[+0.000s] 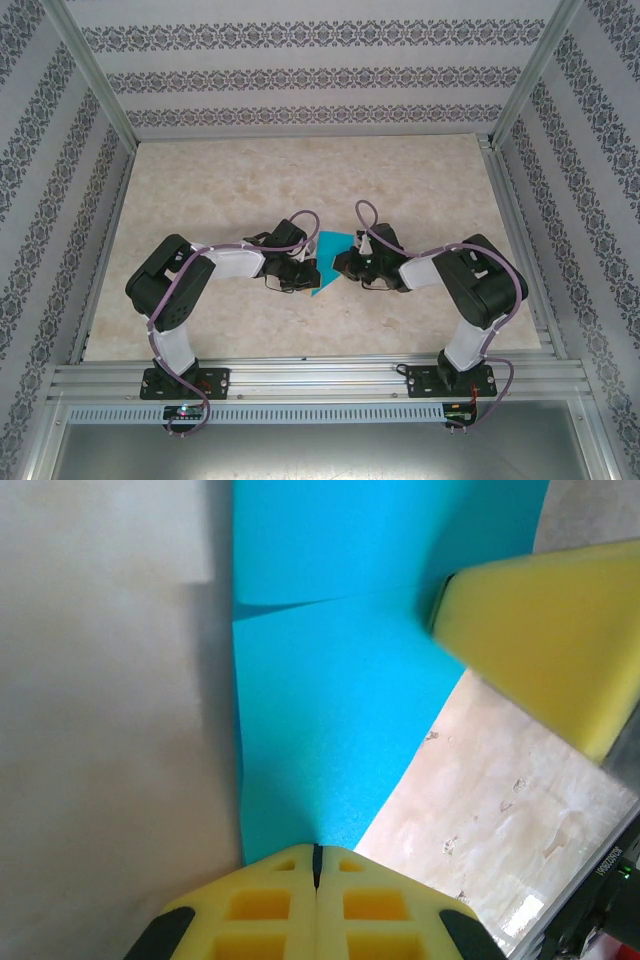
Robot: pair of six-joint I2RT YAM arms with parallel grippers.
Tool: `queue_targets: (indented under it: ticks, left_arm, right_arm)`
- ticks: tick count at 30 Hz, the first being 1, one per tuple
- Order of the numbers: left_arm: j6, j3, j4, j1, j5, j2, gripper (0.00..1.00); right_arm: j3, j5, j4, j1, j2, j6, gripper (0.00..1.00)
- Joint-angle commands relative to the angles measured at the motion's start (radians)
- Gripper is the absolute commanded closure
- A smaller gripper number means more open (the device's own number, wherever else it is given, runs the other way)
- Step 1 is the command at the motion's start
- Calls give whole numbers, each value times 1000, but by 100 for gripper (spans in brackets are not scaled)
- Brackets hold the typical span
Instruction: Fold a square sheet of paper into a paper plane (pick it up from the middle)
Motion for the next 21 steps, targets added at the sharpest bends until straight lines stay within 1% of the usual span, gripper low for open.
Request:
queue_targets:
  ticks: [1, 4, 7, 9, 11, 13, 15, 17, 21]
  left_arm:
    - [27, -49, -102, 4, -72, 24, 96]
    - [31, -50, -99, 5, -62, 26, 96]
    - [37, -48, -105, 4, -60, 23, 95]
    - [48, -46, -111, 5, -61, 16, 95]
    - [74, -39, -131, 3, -65, 5, 95]
    - [114, -24, -176, 4, -91, -13, 95]
    - [141, -4, -224, 5, -114, -36, 94]
    - [156, 16, -244, 5, -95, -62, 91]
    - [171, 62, -260, 5, -71, -138, 85]
  right_arm:
    - [-44, 141, 15, -73, 25, -65, 91]
    - [-55, 151, 30, -99, 6, -81, 90]
    - [-52, 126, 39, -123, -19, -87, 90]
    - [-53, 127, 25, -128, -61, -91, 87]
    - [-44, 100, 1, -130, -104, -95, 86]
    - [-40, 74, -23, -127, -145, -90, 83]
    - [-34, 62, -72, -124, -193, -98, 77]
    - [-32, 60, -123, -115, -229, -108, 76]
    - [-43, 85, -222, -85, -295, -117, 68]
